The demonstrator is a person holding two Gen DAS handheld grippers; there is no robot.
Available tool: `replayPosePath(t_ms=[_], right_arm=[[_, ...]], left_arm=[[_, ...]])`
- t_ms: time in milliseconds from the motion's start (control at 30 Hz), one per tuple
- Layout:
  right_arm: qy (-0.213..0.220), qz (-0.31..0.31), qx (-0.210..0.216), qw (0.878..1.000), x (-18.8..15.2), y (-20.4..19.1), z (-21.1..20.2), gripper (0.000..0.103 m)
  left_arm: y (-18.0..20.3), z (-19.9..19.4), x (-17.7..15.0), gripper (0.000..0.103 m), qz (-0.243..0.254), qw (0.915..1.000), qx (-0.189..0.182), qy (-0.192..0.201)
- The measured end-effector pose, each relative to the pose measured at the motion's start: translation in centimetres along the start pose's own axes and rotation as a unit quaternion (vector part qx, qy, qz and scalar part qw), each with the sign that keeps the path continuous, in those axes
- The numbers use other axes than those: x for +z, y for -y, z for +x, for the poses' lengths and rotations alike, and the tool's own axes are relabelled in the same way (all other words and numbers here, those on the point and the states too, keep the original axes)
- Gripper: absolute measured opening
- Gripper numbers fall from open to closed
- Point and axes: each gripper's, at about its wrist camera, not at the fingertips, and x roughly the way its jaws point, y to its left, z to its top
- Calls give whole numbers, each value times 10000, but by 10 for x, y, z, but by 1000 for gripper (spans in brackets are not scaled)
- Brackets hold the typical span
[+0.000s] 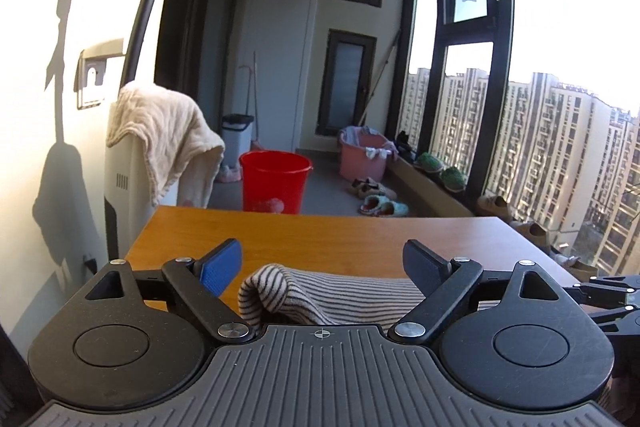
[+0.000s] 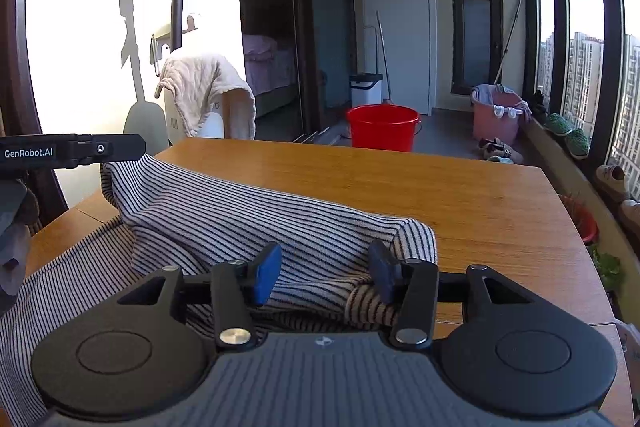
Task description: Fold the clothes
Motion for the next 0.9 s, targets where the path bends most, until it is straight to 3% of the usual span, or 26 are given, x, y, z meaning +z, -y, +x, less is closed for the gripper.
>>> replayPosePath(t_ms=[233, 533, 667, 900], right_arm=[[35, 218, 187, 9996, 0, 9, -2, 52], [-29, 63, 100, 9999, 3, 3, -4, 54], [98, -387, -367, 9985, 4, -12, -20, 57], [-447, -445, -478, 9969, -7, -5, -7, 62]], left_arm=[[2, 20, -32, 84, -104, 9974, -144, -701], [-1, 21, -35, 85, -59, 9960, -145, -881], [-2, 21, -36, 85, -85, 9960, -147, -874], [1, 19, -37, 87, -21, 9966, -105, -822]])
